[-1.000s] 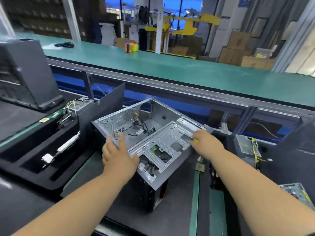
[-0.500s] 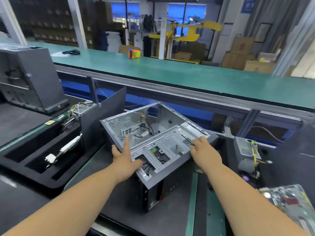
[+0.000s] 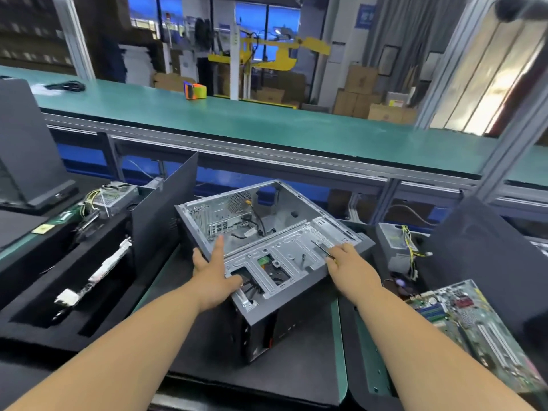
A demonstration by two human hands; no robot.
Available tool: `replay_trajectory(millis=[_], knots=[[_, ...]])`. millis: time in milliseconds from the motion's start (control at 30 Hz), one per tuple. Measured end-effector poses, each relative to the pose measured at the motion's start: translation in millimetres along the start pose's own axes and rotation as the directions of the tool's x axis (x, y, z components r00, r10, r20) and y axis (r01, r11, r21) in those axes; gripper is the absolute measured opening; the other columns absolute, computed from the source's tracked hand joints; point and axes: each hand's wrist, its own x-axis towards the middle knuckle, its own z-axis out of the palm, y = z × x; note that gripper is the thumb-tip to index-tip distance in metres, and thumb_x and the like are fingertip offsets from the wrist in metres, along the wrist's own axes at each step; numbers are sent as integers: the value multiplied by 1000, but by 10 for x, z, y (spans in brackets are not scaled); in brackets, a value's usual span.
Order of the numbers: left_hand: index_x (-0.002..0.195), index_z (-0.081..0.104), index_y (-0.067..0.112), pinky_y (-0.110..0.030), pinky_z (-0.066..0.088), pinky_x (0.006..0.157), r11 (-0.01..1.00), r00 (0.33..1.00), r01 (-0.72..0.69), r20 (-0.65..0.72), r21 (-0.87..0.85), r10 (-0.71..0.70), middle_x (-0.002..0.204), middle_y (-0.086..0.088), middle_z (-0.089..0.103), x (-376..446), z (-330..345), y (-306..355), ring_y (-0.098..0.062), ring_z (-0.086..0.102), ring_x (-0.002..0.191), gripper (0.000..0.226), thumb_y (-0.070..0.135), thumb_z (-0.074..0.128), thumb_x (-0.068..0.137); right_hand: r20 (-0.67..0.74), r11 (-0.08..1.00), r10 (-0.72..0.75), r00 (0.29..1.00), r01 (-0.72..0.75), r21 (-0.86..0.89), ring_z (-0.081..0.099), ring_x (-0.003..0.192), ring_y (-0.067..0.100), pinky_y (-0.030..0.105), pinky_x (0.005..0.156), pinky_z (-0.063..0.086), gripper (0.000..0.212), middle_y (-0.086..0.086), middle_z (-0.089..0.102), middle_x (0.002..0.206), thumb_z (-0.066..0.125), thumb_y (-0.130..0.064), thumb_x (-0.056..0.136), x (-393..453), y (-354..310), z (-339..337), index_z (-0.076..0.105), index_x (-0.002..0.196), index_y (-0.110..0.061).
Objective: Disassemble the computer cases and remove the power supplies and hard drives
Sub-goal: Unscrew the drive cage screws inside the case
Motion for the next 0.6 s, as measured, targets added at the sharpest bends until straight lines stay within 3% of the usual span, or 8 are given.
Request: replay_trajectory(millis=[600], knots=[[145, -12, 61, -42, 24, 116, 987, 977, -152, 160, 42, 144, 155, -8, -37, 375, -480, -358, -37, 9, 150, 102, 31, 67, 87, -70, 992, 124, 990, -125, -5, 57, 111, 21, 35, 87, 47, 34, -6, 44, 132, 42, -43, 103, -377, -399, 110, 58, 128, -27]])
